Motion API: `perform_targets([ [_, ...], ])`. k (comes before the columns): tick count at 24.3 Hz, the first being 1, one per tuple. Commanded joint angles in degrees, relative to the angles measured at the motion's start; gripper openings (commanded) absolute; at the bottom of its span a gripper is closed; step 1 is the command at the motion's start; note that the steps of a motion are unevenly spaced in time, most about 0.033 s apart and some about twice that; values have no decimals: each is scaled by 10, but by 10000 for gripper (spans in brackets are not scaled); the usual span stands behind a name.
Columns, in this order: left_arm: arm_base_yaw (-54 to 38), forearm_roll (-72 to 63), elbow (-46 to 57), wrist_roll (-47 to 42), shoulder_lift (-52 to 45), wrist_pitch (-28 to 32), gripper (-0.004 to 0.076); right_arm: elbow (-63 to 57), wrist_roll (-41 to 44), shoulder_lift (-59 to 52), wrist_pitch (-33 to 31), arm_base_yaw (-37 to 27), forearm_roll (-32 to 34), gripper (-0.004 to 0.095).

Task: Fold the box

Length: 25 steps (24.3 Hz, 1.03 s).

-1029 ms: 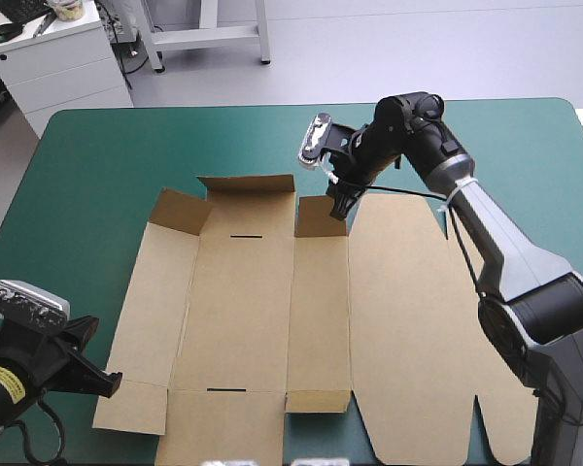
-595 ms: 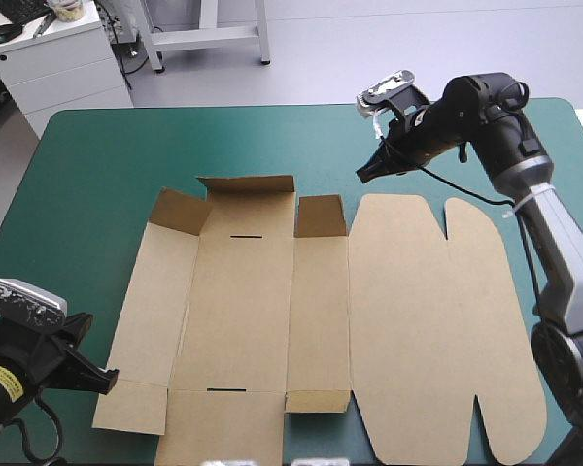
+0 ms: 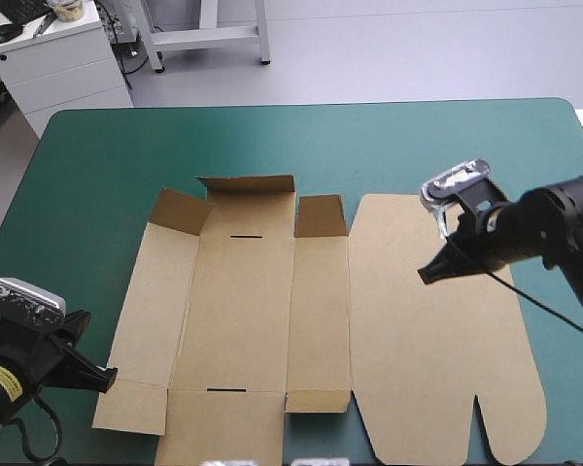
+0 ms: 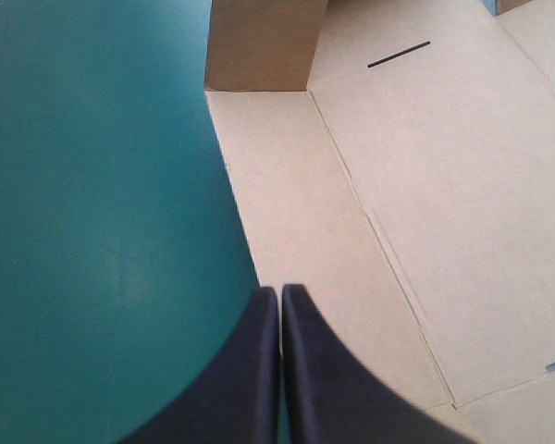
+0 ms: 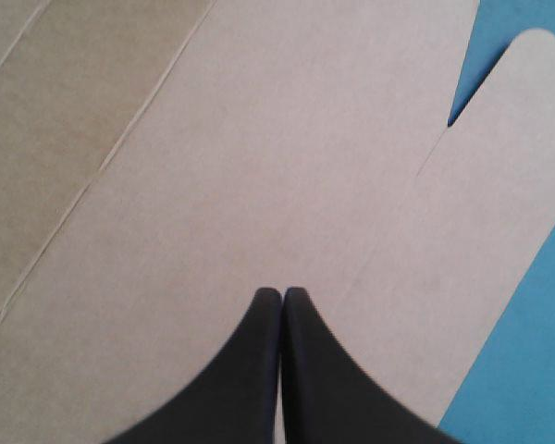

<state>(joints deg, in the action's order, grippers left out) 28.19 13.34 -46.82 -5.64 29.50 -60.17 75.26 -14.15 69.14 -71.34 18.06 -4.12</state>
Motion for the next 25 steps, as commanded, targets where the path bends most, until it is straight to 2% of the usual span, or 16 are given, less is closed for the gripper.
perform_targets([
  [1, -2, 6, -19, -1, 4, 38, -10, -57, 21, -101, 4, -4, 2, -18],
  [7, -2, -13, -19, -5, 49, 38, -9, -172, 73, -292, 8, -4, 1, -19],
  [13, -2, -25, -19, -14, 148, 58, -8, -232, 97, -385, 8, -4, 4, -20],
  [18, -2, -54, -25, -11, 226, 102, 19, -281, 98, -412, 8, -4, 4, -20],
  [25, -7, -71, -118, 51, 345, 87, 19, -313, 124, -422, 17, -4, 15, -20],
])
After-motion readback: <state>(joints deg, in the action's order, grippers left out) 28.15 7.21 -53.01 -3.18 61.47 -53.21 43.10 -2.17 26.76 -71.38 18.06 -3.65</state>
